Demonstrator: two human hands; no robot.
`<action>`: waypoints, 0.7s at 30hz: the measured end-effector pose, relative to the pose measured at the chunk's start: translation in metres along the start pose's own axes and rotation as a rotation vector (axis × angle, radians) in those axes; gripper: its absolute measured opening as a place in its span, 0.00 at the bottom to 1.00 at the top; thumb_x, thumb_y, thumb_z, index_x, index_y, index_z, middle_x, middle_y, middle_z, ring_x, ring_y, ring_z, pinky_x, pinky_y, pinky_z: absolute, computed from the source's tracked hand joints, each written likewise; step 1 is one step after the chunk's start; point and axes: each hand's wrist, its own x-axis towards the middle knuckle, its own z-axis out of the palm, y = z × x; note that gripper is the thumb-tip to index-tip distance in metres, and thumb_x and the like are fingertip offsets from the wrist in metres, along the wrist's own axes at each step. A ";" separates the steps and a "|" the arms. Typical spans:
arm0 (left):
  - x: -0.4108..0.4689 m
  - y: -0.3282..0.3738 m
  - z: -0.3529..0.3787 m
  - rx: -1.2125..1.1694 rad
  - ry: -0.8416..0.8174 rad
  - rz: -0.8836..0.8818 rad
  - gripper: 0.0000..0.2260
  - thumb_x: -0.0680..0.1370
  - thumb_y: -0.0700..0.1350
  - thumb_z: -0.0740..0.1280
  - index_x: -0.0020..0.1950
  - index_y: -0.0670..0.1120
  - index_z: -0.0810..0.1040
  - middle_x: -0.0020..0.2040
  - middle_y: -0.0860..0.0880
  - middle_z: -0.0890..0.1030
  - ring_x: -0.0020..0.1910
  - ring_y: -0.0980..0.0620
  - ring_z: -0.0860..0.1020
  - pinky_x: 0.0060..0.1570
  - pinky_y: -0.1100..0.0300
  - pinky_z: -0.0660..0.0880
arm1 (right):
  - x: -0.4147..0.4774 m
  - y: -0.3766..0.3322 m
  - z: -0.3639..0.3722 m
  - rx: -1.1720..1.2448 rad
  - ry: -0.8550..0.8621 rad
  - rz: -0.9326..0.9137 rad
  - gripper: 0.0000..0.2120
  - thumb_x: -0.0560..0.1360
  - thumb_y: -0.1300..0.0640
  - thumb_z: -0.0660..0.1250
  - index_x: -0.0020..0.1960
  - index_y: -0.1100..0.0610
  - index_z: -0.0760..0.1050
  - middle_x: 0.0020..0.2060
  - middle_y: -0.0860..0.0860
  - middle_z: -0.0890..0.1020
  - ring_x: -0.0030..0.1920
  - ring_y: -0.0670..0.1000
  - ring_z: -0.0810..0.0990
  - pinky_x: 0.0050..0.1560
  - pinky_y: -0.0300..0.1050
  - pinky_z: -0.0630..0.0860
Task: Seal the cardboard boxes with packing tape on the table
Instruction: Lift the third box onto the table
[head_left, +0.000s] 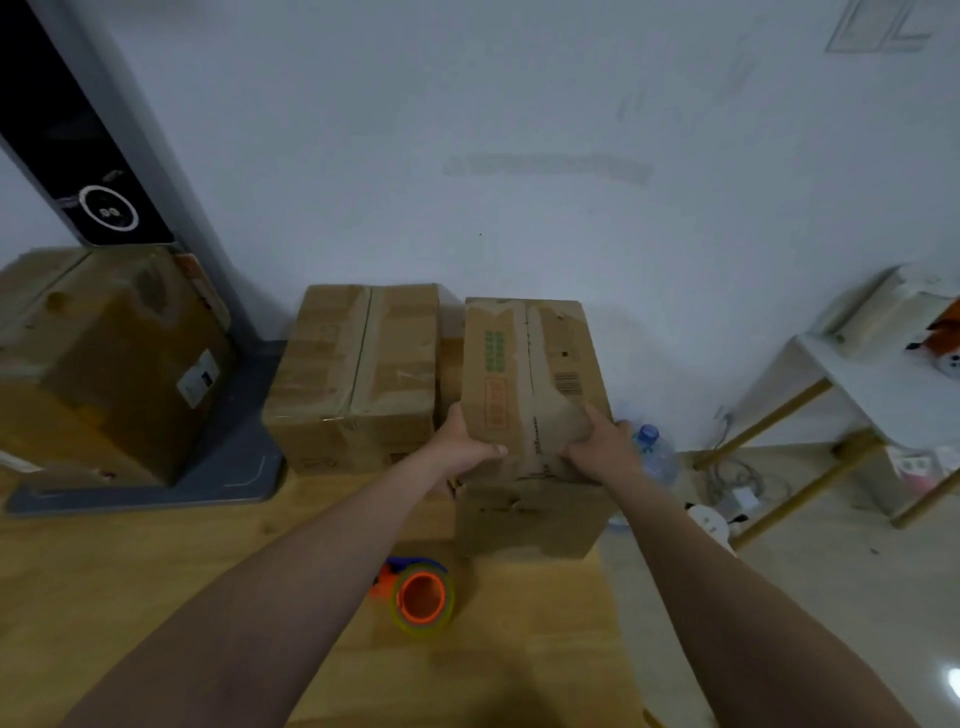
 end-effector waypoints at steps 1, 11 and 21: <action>-0.002 0.005 -0.001 0.008 0.005 0.028 0.37 0.77 0.44 0.76 0.80 0.51 0.58 0.75 0.50 0.70 0.73 0.46 0.69 0.69 0.42 0.71 | -0.002 0.003 -0.003 0.002 0.012 -0.024 0.32 0.77 0.55 0.66 0.77 0.42 0.59 0.67 0.56 0.72 0.71 0.63 0.63 0.69 0.62 0.68; -0.027 0.066 -0.051 -0.063 0.217 0.331 0.46 0.70 0.40 0.81 0.81 0.48 0.60 0.70 0.52 0.73 0.70 0.48 0.73 0.59 0.60 0.77 | -0.024 -0.064 -0.060 0.118 0.290 -0.189 0.29 0.79 0.58 0.66 0.74 0.35 0.65 0.71 0.52 0.58 0.66 0.63 0.65 0.67 0.54 0.64; -0.127 0.065 -0.185 0.061 0.467 0.467 0.52 0.69 0.52 0.82 0.84 0.54 0.53 0.78 0.53 0.66 0.75 0.49 0.67 0.73 0.49 0.69 | -0.087 -0.194 -0.037 0.189 0.282 -0.445 0.28 0.79 0.56 0.67 0.73 0.35 0.66 0.73 0.51 0.55 0.67 0.65 0.62 0.70 0.53 0.65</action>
